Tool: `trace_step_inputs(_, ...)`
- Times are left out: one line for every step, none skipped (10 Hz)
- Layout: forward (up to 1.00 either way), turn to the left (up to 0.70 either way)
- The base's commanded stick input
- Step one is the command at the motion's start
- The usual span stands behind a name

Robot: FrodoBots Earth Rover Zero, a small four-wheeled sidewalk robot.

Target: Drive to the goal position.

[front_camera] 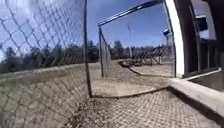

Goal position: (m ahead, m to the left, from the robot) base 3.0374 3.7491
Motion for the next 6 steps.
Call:
trace_step_inputs(0.70, 0.03)
trace_step_inputs(0.70, 0.03)
trace_step_inputs(0.70, 0.03)
trace_step_inputs(0.70, 0.03)
trace_step_inputs(0.70, 0.03)
trace_step_inputs(0.70, 0.03)
